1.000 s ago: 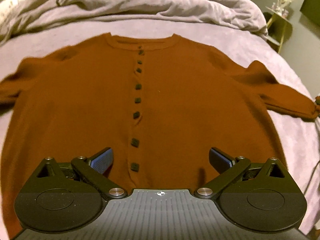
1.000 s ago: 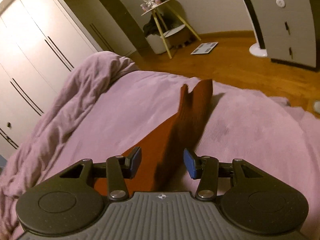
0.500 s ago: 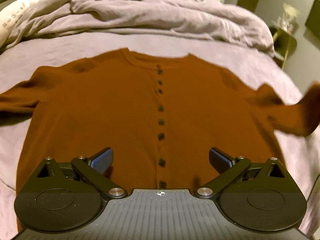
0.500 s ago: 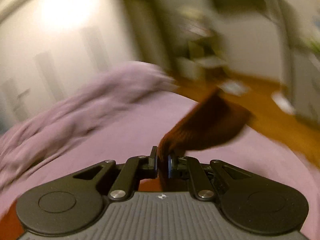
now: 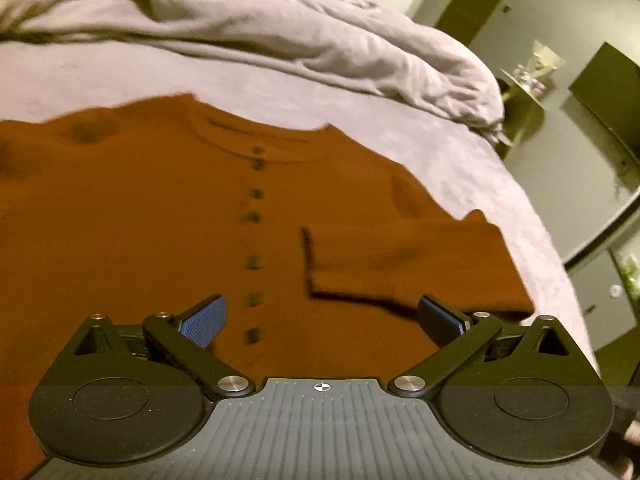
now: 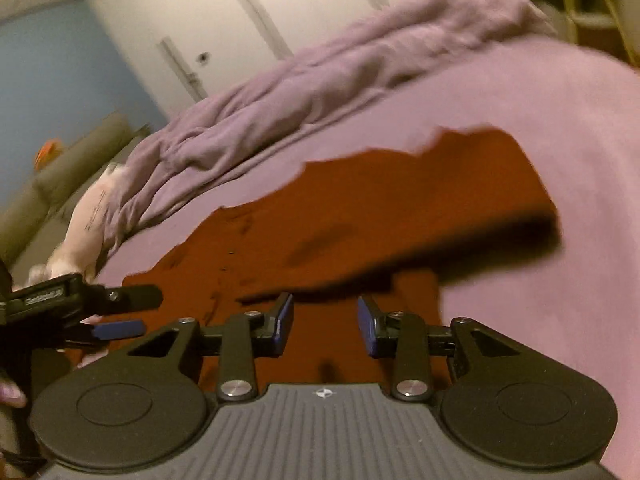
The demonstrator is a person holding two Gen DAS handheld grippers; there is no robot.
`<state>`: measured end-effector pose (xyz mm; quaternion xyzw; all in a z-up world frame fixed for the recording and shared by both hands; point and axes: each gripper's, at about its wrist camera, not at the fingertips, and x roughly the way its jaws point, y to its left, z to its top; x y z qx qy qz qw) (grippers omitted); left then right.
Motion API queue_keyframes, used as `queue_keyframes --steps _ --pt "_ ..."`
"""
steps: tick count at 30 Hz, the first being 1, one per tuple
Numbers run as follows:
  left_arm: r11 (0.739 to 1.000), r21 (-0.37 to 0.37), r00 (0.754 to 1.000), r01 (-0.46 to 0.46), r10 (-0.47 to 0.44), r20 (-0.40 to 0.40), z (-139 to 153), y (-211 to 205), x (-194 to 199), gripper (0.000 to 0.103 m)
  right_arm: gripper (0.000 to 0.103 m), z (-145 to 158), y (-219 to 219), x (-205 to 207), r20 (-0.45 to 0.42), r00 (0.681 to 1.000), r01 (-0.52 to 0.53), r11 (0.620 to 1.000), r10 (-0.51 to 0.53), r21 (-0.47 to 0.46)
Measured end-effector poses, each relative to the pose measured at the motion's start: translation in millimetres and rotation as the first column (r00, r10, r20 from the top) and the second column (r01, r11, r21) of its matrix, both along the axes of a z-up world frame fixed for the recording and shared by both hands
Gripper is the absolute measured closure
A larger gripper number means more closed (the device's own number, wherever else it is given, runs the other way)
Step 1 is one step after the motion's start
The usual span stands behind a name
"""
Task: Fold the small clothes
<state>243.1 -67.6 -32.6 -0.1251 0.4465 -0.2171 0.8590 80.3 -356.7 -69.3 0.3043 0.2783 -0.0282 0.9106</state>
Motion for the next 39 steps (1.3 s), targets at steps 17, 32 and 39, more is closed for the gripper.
queue_keyframes --steps 17,32,39 --pt "0.993 -0.117 0.976 0.015 -0.040 -0.213 -50.5 -47.8 69.2 0.071 0.057 -30.0 -28.3 -0.9 0.018 0.999 0.029 0.980 -0.033 0.196" --pt "0.992 0.053 0.986 -0.111 0.103 0.132 43.1 48.4 74.0 0.097 0.050 -14.2 -18.6 12.8 0.051 0.998 0.013 0.985 -0.022 0.171" --pt "0.925 0.324 0.980 -0.199 0.197 0.039 -14.3 97.6 81.0 0.091 0.049 -19.5 -10.6 33.5 0.020 1.000 0.013 0.985 -0.017 0.170"
